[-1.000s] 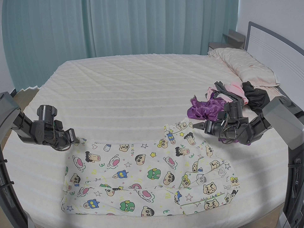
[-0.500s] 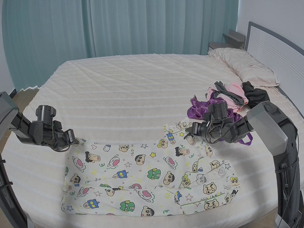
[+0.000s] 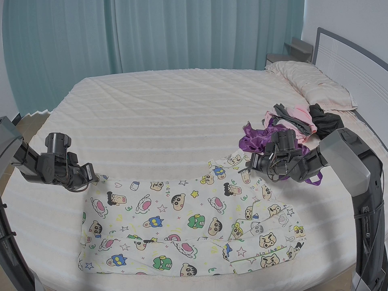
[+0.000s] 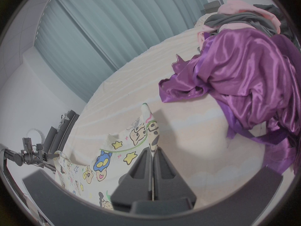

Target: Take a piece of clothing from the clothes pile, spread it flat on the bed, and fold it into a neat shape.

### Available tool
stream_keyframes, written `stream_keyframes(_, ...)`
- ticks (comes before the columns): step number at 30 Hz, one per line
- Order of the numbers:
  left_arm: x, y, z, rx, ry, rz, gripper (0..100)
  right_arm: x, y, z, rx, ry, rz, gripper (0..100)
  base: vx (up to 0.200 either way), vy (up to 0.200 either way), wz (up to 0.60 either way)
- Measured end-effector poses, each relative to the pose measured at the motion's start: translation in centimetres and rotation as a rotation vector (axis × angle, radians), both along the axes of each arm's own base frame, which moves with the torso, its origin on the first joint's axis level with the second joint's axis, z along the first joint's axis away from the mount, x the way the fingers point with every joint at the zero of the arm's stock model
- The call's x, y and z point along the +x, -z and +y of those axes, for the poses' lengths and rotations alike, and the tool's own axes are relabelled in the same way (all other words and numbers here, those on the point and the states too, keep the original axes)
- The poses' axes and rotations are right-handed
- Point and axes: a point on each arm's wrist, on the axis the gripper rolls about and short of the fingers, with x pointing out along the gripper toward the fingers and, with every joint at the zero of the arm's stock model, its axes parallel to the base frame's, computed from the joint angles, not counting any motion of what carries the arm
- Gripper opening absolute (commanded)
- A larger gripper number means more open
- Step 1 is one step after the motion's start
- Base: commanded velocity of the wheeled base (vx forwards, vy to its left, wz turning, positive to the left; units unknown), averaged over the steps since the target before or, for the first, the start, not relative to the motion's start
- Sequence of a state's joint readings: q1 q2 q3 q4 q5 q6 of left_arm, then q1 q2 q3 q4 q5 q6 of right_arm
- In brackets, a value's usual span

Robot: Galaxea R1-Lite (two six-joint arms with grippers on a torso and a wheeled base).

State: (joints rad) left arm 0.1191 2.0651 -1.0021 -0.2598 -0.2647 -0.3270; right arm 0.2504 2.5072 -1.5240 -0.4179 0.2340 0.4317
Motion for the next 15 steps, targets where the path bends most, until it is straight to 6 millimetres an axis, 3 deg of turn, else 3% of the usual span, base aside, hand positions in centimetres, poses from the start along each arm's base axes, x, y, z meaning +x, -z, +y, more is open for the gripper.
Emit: stream_keyframes(15,0.6,-0.8,0.1,0.020,-0.019,-0.029,0,-1.4,-2.3,-0.7,0.052,0.022,-0.100,0,0.000,0.000,0.00)
